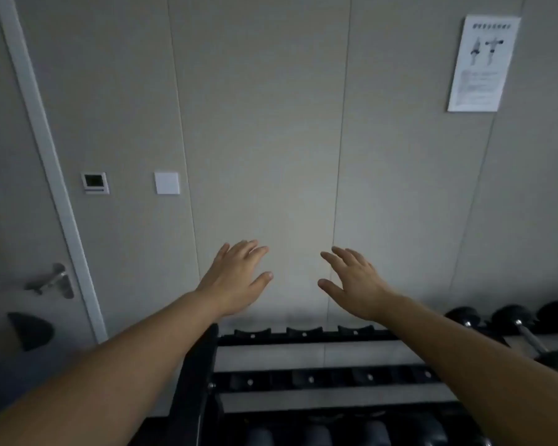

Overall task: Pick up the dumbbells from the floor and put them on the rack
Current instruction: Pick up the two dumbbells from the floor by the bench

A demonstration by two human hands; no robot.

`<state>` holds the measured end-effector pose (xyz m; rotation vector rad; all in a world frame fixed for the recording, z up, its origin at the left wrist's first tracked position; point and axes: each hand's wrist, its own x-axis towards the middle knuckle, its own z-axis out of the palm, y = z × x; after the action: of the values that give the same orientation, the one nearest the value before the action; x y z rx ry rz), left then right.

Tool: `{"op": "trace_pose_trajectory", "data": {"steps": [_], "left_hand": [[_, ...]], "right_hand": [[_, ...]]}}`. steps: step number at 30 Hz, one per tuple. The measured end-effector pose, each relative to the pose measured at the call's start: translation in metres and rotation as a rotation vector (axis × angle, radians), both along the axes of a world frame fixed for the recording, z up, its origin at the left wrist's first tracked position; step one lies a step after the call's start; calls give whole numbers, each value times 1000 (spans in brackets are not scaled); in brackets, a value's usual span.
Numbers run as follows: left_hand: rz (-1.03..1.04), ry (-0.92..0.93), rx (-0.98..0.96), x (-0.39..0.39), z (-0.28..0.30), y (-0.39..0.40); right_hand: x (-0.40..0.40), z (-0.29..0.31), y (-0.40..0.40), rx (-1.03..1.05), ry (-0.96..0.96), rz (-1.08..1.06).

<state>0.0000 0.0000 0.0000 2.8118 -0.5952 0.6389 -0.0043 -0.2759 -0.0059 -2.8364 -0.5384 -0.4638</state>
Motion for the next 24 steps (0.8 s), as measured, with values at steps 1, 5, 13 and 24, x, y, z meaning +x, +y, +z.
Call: {"op": "trace_pose_trajectory", "data": {"steps": [1,5,13,24], "left_hand": [[0,14,23,0,-8,-1],[-81,84,63,2,-59,-8],[-249,172,69,-2,-135,-66],[-511,373,140,-37,-231,-196]], "right_hand": [[-4,-9,0,2,30,-9],[-23,-61,-11,14,128,-70],[-81,-139,-49,59,253,-246],[-184,-240,-133,174,420,-547]]}}
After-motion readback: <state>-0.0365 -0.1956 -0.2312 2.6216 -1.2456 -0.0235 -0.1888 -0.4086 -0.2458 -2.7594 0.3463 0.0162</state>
